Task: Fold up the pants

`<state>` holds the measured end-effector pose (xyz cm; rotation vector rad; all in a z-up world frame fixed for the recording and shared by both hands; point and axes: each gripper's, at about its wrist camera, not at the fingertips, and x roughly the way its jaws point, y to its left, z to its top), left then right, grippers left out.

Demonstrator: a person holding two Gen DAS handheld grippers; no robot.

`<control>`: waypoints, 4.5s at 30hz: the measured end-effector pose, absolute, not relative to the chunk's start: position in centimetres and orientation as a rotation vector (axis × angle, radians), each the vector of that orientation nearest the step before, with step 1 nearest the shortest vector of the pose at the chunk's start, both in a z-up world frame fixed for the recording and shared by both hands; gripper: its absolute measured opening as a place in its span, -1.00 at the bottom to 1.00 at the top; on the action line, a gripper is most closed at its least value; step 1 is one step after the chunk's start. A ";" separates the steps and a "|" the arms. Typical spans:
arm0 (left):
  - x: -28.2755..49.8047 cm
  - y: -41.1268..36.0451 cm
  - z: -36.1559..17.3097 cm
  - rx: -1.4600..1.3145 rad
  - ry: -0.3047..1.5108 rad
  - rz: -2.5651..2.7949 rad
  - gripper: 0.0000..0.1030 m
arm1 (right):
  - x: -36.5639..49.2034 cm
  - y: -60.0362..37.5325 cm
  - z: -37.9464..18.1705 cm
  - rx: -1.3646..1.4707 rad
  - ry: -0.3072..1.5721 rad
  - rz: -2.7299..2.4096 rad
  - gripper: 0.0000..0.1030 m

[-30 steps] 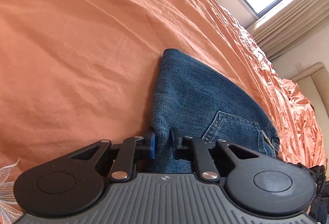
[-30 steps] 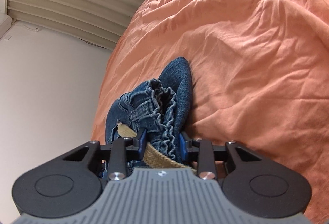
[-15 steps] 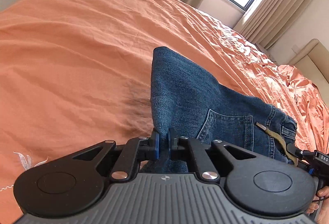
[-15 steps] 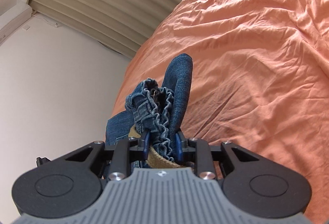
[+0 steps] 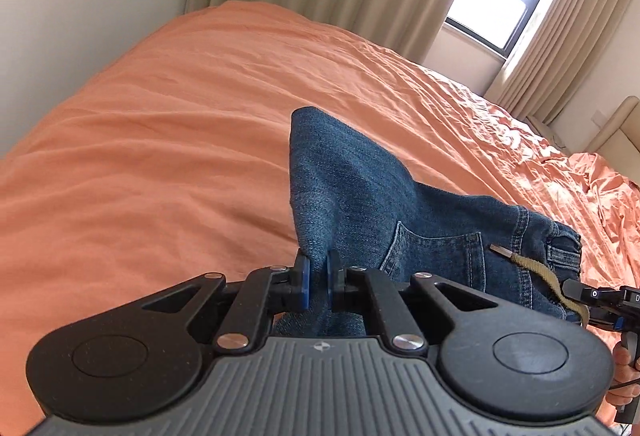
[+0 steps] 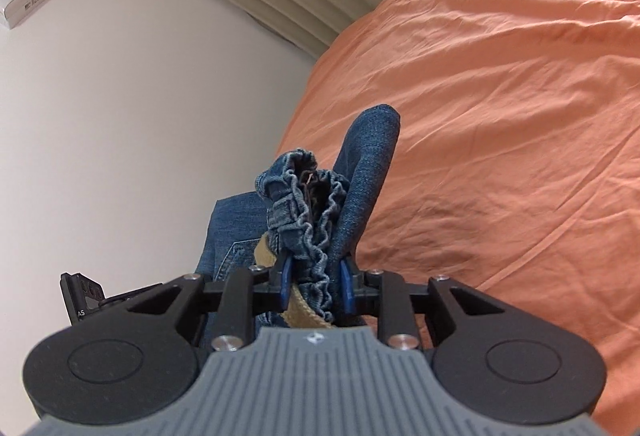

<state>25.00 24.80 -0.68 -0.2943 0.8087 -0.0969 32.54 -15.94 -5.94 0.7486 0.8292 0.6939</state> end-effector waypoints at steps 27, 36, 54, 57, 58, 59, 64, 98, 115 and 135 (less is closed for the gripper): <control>30.6 34.8 -11.8 -0.374 0.973 0.011 -0.60 | 38.2 -6.9 -15.3 0.552 1.006 0.479 -0.19; 25.5 31.6 -1.0 -0.101 0.880 0.021 -0.42 | 32.3 -5.4 -4.5 0.239 0.782 0.489 0.09; 3.2 19.9 13.5 0.269 0.480 0.033 0.47 | 7.0 -6.5 8.2 0.000 0.271 0.417 0.58; 1.6 18.8 14.1 0.330 0.508 0.025 0.49 | 5.1 -6.7 7.7 0.024 0.300 0.427 0.58; 1.2 18.5 14.2 0.350 0.516 0.035 0.51 | 4.7 -6.6 7.4 0.036 0.309 0.431 0.58; 0.9 18.1 14.2 0.362 0.524 0.044 0.58 | 4.3 -6.6 7.1 0.044 0.316 0.433 0.58; -0.3 16.2 12.2 0.321 0.524 0.063 0.84 | 2.8 -5.8 5.5 0.054 0.370 0.428 0.58; 1.2 13.6 -1.4 0.070 0.690 0.166 0.84 | 4.2 -2.8 -1.9 -0.032 0.484 0.392 0.58; 0.9 13.5 -0.8 0.057 0.684 0.156 0.84 | 4.0 -2.8 -1.7 -0.032 0.479 0.384 0.58; 0.9 12.7 -0.6 0.081 0.684 0.147 0.84 | 3.8 -3.4 -1.7 -0.007 0.475 0.362 0.58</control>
